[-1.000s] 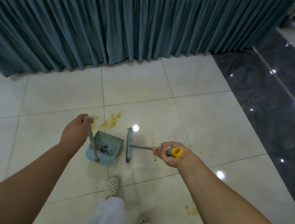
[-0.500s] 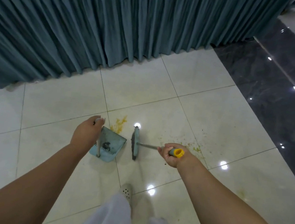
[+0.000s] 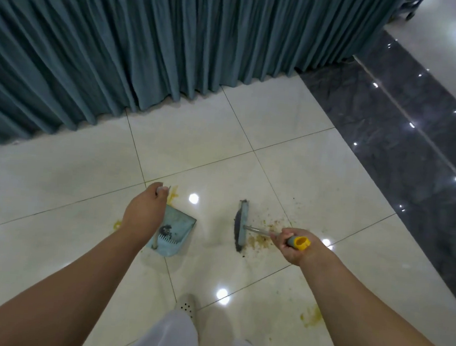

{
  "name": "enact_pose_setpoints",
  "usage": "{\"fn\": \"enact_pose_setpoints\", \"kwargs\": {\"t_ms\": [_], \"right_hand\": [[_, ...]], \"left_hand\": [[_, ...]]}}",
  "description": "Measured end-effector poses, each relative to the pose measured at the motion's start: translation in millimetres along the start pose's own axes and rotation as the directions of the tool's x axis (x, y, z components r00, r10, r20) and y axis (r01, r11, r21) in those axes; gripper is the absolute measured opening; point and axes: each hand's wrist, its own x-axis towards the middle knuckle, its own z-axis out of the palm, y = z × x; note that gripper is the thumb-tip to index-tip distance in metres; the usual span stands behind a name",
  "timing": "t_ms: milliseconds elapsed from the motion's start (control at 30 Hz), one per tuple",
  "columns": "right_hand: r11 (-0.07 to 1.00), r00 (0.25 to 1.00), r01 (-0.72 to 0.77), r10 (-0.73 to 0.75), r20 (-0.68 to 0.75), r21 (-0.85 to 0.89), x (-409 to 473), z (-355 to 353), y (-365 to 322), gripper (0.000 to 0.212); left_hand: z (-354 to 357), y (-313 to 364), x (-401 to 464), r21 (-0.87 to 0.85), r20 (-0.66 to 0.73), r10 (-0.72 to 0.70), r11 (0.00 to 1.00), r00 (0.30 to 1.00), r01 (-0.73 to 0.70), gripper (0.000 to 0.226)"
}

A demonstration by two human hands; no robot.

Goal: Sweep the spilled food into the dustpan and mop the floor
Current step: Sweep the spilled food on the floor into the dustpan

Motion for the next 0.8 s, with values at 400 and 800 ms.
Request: {"fn": "enact_pose_setpoints", "kwargs": {"t_ms": [400,800], "right_hand": [[0.988,0.992,-0.048,0.065,0.110,-0.149,-2.0,55.5,26.7,0.029],[0.993,0.972,-0.114,0.108,0.210,0.018,41.0,130.0,57.9,0.037]], "left_hand": [[-24.7,-9.0,12.1,-0.020,0.002,-0.005,1.000,1.000,0.005,0.033],[-35.2,-19.2,33.2,-0.044,-0.015,-0.037,0.998,0.999,0.036,0.044]]}}
